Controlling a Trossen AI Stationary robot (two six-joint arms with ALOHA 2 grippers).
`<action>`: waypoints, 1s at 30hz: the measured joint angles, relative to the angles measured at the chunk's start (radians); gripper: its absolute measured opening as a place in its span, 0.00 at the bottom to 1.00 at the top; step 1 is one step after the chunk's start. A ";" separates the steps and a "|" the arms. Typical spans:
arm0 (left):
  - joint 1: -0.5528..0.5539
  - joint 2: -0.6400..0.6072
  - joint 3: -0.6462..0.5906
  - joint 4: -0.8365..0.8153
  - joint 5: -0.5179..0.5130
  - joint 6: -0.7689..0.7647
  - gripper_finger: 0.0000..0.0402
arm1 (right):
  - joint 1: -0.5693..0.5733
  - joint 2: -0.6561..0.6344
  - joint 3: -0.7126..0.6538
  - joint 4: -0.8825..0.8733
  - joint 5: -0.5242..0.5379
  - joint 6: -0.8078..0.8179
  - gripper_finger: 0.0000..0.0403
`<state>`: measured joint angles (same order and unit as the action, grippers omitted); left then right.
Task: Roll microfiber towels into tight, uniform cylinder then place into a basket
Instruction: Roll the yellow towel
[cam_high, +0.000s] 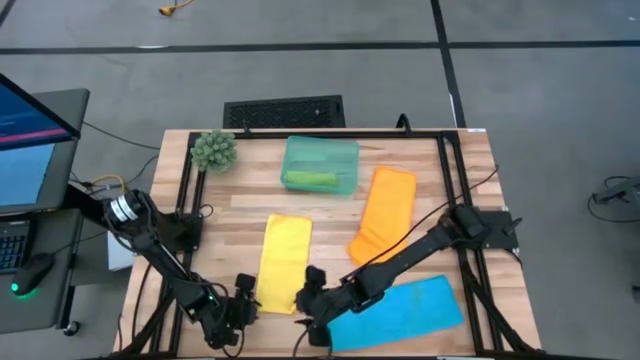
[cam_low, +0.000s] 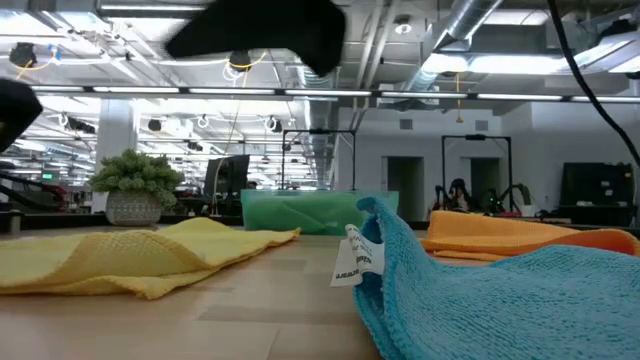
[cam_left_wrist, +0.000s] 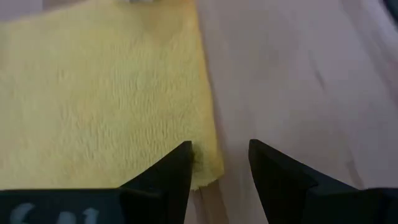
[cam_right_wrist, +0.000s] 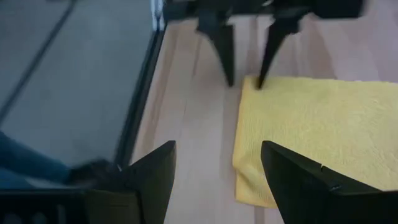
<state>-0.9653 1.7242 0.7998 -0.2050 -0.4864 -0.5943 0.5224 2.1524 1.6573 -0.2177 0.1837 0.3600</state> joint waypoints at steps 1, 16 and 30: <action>0.000 0.006 0.000 -0.007 -0.013 -0.023 0.38 | 0.001 0.014 0.014 -0.003 0.000 -0.026 0.65; 0.055 0.011 0.001 -0.037 -0.049 0.019 0.38 | -0.031 0.169 0.069 -0.046 0.004 -0.177 0.65; 0.056 0.010 0.000 -0.031 -0.005 -0.028 0.38 | -0.038 0.214 0.071 -0.060 -0.045 -0.149 0.62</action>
<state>-0.9095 1.7340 0.8001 -0.2356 -0.4911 -0.6219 0.4847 2.3667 1.7287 -0.2777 0.1384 0.2107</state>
